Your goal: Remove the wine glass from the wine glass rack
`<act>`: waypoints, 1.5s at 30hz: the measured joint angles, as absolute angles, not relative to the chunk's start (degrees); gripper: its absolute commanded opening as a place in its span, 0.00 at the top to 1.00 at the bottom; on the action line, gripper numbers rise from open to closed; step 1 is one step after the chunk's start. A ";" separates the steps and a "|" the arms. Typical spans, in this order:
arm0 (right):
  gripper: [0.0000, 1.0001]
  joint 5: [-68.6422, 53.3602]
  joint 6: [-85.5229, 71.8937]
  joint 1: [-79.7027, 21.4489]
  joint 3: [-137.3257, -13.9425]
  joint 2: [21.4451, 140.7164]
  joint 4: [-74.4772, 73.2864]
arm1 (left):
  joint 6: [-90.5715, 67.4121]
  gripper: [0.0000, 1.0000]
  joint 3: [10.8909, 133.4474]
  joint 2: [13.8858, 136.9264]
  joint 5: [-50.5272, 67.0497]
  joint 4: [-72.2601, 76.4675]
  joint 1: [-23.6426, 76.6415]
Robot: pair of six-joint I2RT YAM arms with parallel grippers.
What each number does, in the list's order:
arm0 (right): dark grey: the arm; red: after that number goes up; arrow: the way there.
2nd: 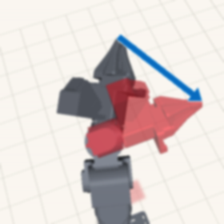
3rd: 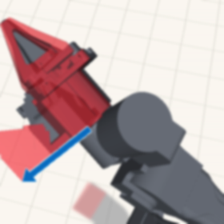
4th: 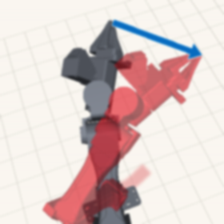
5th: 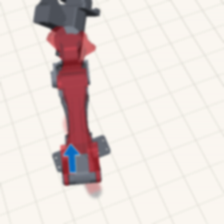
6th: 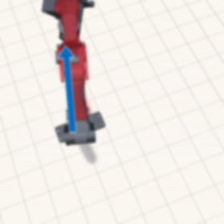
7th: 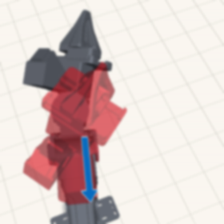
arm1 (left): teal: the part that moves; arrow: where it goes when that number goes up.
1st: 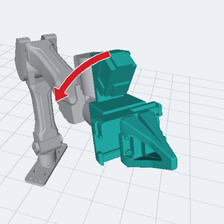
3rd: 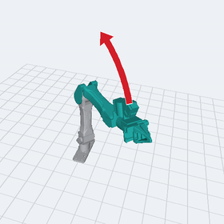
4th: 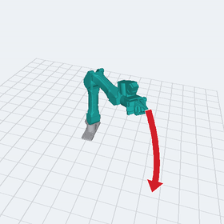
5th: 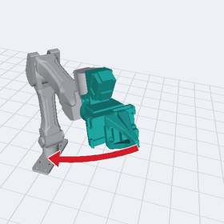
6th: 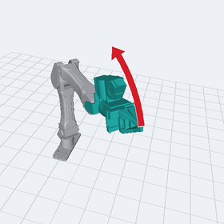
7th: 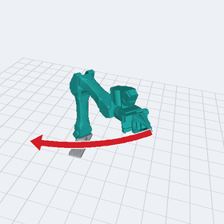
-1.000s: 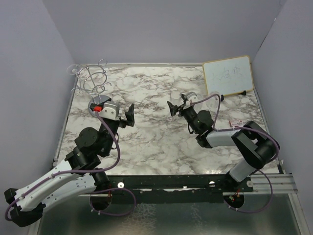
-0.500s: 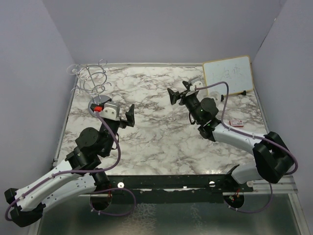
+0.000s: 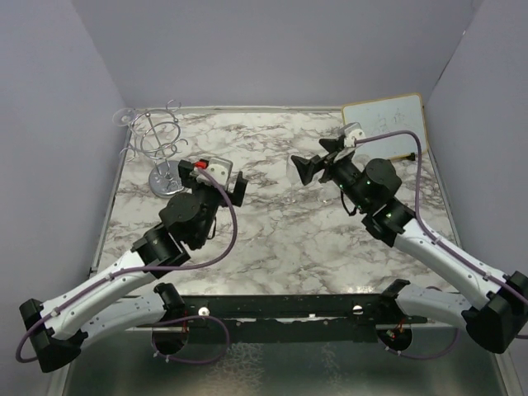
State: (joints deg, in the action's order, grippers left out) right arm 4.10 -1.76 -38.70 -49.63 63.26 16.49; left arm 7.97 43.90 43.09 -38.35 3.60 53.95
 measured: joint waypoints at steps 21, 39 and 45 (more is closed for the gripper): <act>0.11 -8.49 -5.08 -38.94 -49.50 49.04 2.85 | -5.85 0.01 101.25 76.62 -16.10 -22.06 13.74; 0.10 -11.68 -6.42 -38.94 -48.03 46.26 2.48 | -23.75 0.08 97.95 81.49 0.38 -32.08 -18.63; 0.10 -11.92 -6.83 -38.94 -47.37 45.23 2.55 | -28.34 0.14 93.93 83.96 3.51 -30.94 -20.71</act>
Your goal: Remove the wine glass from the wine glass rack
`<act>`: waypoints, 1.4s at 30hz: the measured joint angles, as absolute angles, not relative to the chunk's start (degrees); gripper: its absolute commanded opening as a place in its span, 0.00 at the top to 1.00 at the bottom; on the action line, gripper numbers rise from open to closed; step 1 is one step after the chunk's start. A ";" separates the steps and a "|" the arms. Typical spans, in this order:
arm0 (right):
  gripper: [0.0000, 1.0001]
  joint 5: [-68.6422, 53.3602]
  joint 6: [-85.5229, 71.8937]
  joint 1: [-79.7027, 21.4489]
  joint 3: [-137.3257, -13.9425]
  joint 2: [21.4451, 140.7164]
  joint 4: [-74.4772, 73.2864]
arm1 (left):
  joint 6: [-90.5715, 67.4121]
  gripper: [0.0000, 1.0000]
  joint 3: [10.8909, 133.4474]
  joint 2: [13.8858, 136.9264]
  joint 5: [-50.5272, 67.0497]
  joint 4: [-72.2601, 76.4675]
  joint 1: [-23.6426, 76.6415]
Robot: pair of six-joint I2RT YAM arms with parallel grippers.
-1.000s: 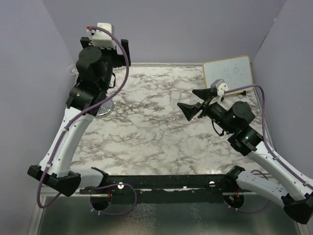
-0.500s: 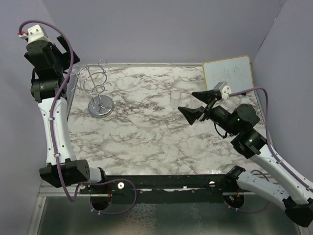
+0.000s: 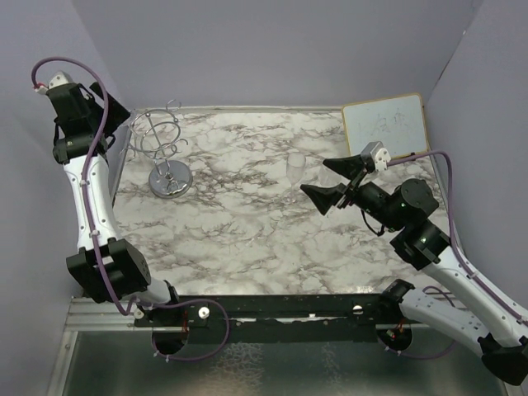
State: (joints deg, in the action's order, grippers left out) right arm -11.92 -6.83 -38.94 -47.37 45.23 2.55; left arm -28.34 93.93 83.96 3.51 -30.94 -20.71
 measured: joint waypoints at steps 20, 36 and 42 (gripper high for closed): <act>0.10 -13.21 -7.79 -38.94 -46.24 44.80 2.87 | -55.51 0.28 75.61 81.43 2.46 -14.46 -22.76; 0.10 -13.21 -7.81 -38.94 -45.87 44.58 3.03 | -62.50 0.42 77.76 86.76 1.30 -13.72 -22.76; 0.10 -13.21 -7.81 -38.94 -45.84 44.58 3.03 | -62.74 0.44 78.72 87.61 1.04 -12.75 -22.76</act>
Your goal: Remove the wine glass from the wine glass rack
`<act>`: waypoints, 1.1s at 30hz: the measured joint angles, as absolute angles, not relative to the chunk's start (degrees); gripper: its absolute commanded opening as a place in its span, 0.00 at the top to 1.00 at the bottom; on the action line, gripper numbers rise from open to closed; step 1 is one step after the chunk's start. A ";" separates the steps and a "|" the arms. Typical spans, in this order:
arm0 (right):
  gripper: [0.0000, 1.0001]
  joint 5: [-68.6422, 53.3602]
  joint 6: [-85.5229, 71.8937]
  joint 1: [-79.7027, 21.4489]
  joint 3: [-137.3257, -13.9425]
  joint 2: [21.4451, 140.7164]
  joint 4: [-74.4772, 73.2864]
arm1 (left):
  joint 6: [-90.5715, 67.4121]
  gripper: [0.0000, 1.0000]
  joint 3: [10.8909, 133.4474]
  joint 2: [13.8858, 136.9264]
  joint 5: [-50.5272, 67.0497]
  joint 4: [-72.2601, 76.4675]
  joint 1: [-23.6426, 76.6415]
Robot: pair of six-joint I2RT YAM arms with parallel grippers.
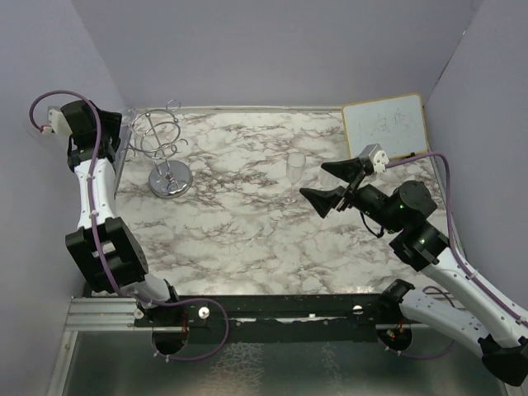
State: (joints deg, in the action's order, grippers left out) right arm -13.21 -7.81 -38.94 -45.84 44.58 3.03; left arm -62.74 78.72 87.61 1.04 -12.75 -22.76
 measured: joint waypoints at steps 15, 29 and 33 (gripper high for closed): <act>0.10 -13.21 -7.84 -38.94 -45.76 44.58 3.05 | -63.40 0.51 80.34 91.29 0.95 -12.43 -22.76; 0.10 -13.21 -7.86 -38.94 -45.43 44.62 3.09 | -63.11 0.52 83.13 93.91 0.89 -12.49 -22.00; 0.10 -13.21 -7.88 -38.94 -45.41 44.62 3.11 | -62.89 0.57 83.66 94.74 0.86 -12.64 -21.58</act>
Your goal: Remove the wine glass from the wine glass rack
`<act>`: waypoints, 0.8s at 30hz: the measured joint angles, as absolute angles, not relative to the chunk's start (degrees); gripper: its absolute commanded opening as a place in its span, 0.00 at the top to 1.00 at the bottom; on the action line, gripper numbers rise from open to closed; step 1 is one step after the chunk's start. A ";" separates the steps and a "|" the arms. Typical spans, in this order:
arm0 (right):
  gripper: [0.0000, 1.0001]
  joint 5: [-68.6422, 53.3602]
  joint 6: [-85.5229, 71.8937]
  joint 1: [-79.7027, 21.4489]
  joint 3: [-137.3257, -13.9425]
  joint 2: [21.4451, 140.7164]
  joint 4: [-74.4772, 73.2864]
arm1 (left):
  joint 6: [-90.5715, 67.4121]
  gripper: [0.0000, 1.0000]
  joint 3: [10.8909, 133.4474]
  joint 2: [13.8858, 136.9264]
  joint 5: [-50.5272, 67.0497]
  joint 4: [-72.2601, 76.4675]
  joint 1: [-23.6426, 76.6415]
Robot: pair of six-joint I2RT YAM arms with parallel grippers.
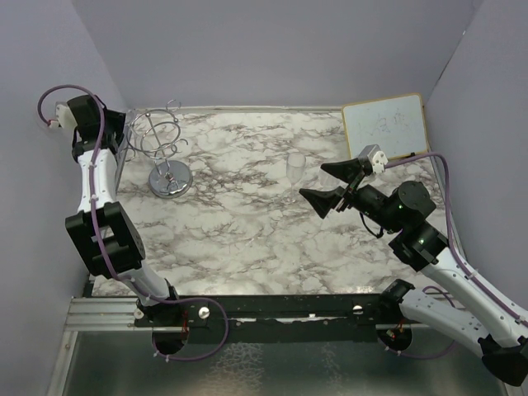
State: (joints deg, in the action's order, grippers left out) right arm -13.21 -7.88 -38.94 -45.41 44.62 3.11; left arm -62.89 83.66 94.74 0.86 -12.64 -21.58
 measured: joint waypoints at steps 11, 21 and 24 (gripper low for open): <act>0.10 -13.19 -7.88 -38.94 -45.34 44.62 3.11 | -62.15 0.68 83.70 94.83 -0.27 -13.19 -21.26; 0.10 -13.19 -7.88 -38.94 -45.34 44.62 3.11 | -61.98 0.80 83.70 94.83 -0.69 -13.56 -21.26; 0.10 -13.19 -7.88 -38.94 -45.34 44.62 3.11 | -62.00 0.83 83.70 94.83 -0.71 -13.56 -21.26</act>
